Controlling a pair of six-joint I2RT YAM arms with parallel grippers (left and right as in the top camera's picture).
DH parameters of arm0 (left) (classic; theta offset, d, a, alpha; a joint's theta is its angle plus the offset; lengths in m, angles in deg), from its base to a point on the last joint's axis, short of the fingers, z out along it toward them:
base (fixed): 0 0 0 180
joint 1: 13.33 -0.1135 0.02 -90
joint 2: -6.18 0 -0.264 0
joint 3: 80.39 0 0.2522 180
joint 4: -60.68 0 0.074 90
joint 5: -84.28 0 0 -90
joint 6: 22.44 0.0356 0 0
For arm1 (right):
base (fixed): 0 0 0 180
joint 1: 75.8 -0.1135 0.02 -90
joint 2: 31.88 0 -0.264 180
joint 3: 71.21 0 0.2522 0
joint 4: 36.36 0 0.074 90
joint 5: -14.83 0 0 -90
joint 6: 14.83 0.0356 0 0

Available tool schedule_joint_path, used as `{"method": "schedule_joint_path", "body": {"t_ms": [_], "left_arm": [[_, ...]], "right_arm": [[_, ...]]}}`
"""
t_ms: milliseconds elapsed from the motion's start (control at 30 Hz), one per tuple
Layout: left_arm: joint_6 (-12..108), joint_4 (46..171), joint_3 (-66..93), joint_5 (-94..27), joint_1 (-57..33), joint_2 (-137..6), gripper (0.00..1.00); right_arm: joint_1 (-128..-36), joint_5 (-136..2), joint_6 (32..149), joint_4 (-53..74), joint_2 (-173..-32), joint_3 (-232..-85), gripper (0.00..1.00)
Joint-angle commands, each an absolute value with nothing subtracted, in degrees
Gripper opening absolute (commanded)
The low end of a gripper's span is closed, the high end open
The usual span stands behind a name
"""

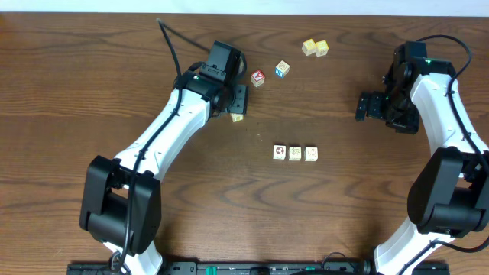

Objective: Lift 4 blocks
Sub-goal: 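Lower the 4 block onto the table at the row's left end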

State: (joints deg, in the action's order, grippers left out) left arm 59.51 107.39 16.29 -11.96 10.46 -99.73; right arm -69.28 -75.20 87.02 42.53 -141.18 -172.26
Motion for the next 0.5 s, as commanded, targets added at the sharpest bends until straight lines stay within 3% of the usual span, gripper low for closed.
{"method": "schedule_joint_path", "body": {"t_ms": [0, 300, 467], "left_arm": [[74.3, 105.2, 16.1, -11.0, 10.5, -102.1, 0.6], [97.4, 104.3, 16.0, -9.8, 10.5, -106.9, 0.6], [103.4, 104.7, 16.0, -9.1, 10.5, -109.1, 0.61]], "right_arm": [[-69.1, -75.8, 86.4, 42.5, -141.2, -172.9, 0.99], [-69.1, -75.8, 86.4, 42.5, -141.2, -172.9, 0.99], [-69.1, -75.8, 86.4, 42.5, -141.2, -172.9, 0.99]]}}
